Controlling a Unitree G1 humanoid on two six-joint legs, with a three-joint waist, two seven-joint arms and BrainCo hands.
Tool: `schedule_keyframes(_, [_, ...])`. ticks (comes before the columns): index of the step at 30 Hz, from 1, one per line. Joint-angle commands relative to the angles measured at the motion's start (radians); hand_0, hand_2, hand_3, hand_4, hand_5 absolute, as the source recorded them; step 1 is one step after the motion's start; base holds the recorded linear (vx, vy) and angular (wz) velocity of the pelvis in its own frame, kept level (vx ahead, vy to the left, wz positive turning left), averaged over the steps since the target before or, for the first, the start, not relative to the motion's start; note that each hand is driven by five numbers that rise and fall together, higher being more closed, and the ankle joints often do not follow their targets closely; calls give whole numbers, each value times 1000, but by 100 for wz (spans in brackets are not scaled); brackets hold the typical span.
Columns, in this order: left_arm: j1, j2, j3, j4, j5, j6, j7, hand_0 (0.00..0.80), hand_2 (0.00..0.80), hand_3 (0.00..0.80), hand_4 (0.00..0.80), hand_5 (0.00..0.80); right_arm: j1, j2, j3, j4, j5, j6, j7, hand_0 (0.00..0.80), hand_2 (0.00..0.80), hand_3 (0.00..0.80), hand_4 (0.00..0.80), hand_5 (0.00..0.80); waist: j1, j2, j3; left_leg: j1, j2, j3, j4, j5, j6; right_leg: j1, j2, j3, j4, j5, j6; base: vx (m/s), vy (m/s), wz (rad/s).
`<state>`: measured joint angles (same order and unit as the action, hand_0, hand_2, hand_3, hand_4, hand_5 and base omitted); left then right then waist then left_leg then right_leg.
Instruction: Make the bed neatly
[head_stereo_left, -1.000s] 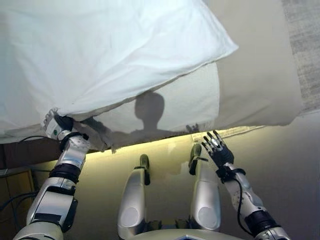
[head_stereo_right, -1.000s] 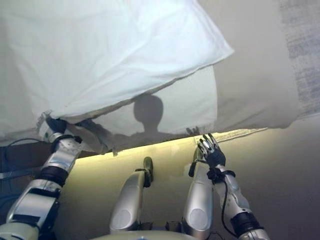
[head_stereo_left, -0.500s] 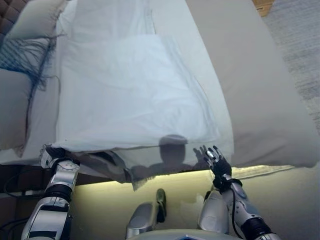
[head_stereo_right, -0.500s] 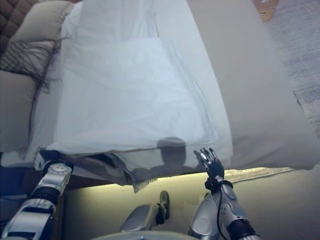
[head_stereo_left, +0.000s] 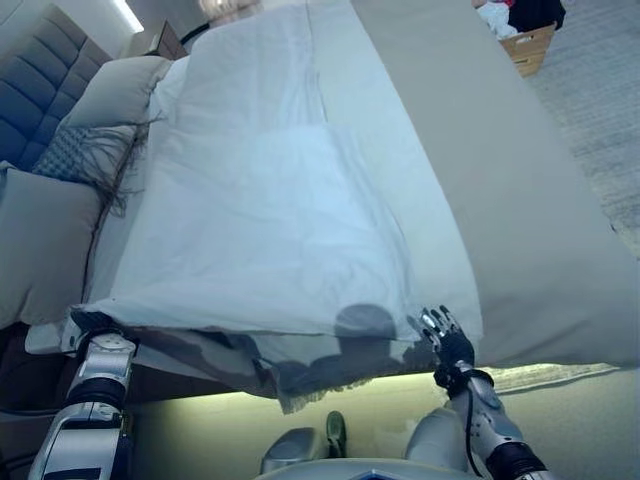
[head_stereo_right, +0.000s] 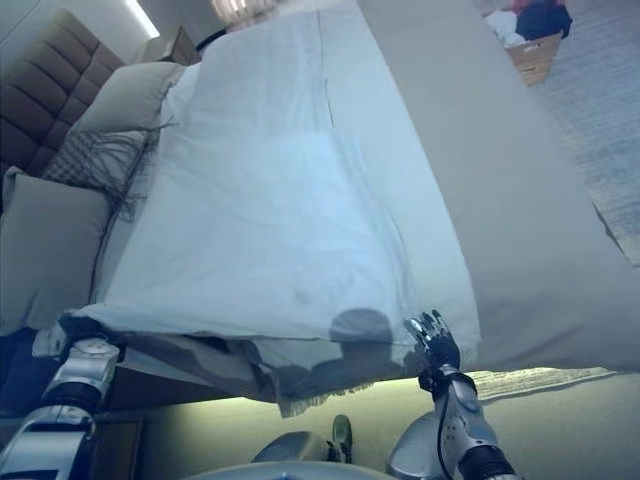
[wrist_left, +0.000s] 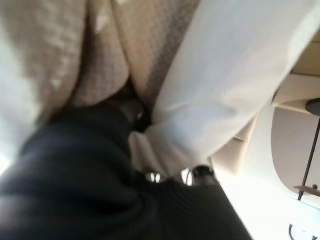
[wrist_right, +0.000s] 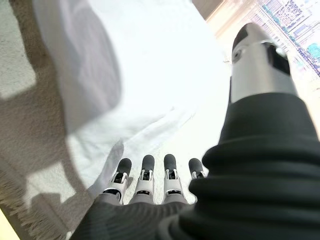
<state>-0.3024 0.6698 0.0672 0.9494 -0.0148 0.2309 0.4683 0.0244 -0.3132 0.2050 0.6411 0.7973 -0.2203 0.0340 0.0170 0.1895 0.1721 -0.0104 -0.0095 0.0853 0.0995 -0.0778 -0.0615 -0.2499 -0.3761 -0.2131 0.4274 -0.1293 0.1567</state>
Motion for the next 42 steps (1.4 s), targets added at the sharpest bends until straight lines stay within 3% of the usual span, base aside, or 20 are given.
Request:
schedule_keyframes(1, [114,383,213,176,99,69,10,800,800,800,800,800,78,40,-39,-22,14,-3,89,0,0,0,0,0,70,-52,-95,-58,-35,21,24,40,53,117,-79,37,-190,293,77,9,-74,3])
schedule_keyframes(4, [146,373,206,130,109,63,34,800,800,800,800,800,105,10,-43,-121,42,67,89,0,0,0,0,0,67,-80,-80,-71,-38,15,37,36,59,111,-67,41,-187,297,77,-31,-113,3])
schedule_keyframes(5, [154,369,205,116,101,65,47,160,160,160,160,160,109,-2,-46,-148,52,87,87,0,0,0,0,0,68,-88,-76,-79,-38,11,43,35,59,108,-62,42,-189,294,77,-65,-143,4])
schedule_keyframes(6, [161,371,208,109,89,61,33,0,0,0,0,0,110,-11,-50,-165,62,100,86,0,0,0,0,0,70,-94,-73,-85,-37,9,49,34,59,107,-57,43,-191,290,77,-62,-130,4])
schedule_keyframes(13, [182,417,264,90,94,-38,-43,0,0,0,0,0,150,-42,-82,-237,103,148,112,0,0,0,0,0,80,-127,-71,-102,-20,4,59,39,45,133,-37,22,-240,277,80,-36,-127,-1])
schedule_keyframes(17, [181,400,270,44,40,-87,-145,0,0,0,0,0,173,-39,-92,-252,100,161,134,0,0,0,0,0,84,-128,-79,-93,-8,2,48,45,39,158,-28,4,-257,260,80,-3,-87,-2])
schedule_keyframes(21, [198,302,261,-65,-41,-112,-226,0,0,0,0,0,202,-23,-100,-278,91,163,148,0,0,0,0,0,94,-131,-83,-89,-6,-9,43,47,39,164,-25,-7,-254,256,83,-21,-74,5])
schedule_keyframes(25, [279,132,240,-159,-108,-209,-226,0,0,0,0,0,220,-2,-114,-313,87,161,142,0,0,0,0,0,115,-135,-76,-91,-3,-27,47,47,42,173,-15,-20,-255,236,79,-61,-72,22])
schedule_keyframes(29, [353,12,214,-193,-107,-303,-212,0,0,0,0,0,231,4,-126,-350,97,168,131,0,0,0,0,0,137,-148,-65,-95,8,-39,50,51,40,182,-6,-36,-259,222,72,-66,-92,3])
schedule_keyframes(35, [391,-101,176,-220,-148,-401,-197,0,0,0,0,0,230,16,-115,-382,103,181,110,0,0,0,0,0,152,-166,-62,-85,26,-40,46,53,33,195,5,-56,-276,206,65,-44,-84,3])
schedule_keyframes(42, [425,-198,105,-407,-355,-550,-442,0,0,0,0,0,240,52,-110,-391,111,147,132,0,0,0,0,0,169,-188,-59,-76,25,-40,33,48,40,194,2,-57,-272,227,67,-51,-98,-2])
